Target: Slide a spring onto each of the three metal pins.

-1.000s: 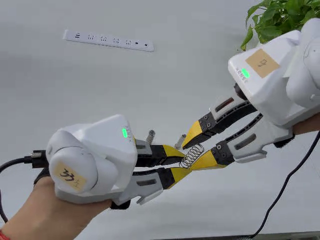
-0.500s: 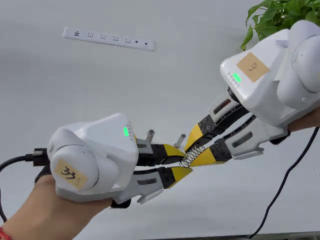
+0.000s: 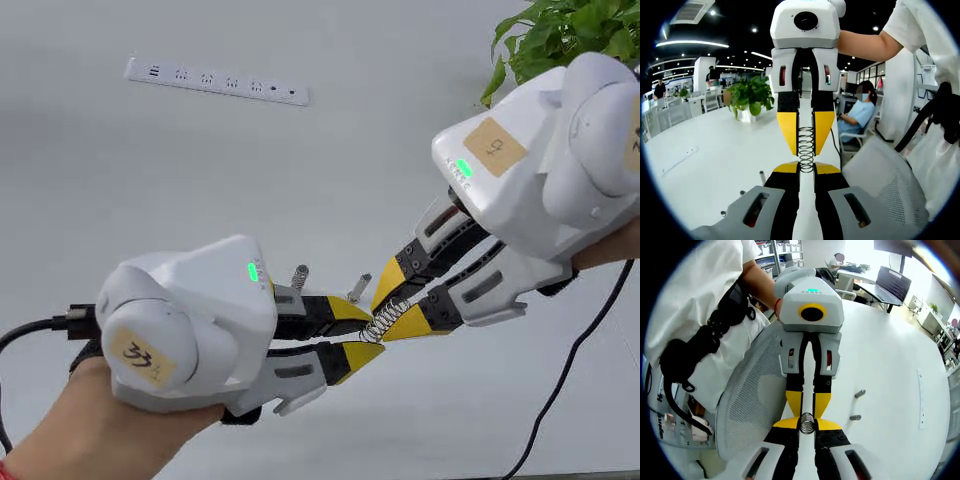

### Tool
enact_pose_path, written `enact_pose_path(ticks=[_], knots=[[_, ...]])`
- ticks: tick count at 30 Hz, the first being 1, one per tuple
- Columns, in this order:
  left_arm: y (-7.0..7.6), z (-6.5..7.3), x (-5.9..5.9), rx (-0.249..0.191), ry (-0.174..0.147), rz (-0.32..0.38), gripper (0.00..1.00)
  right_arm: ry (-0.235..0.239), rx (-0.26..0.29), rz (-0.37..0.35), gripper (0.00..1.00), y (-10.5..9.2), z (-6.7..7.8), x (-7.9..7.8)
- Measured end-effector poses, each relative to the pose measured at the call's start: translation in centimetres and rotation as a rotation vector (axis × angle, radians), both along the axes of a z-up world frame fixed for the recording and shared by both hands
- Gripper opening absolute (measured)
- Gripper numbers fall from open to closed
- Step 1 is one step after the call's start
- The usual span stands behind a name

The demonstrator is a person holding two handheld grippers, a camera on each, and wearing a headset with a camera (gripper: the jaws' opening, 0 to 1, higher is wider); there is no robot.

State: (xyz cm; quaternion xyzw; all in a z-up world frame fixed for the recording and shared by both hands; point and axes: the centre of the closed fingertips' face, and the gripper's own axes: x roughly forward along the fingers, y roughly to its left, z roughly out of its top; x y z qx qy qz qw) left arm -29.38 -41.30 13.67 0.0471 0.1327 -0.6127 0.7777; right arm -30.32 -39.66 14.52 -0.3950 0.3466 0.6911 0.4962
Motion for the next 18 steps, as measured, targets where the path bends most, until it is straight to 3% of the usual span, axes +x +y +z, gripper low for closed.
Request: enact_pose_path(ticks=[18], knots=[[0.73,-0.87,-0.28,0.011,0.0,-0.001,0.1,0.003,0.006,-0.026,0.07,0.24,-0.38,0.32]])
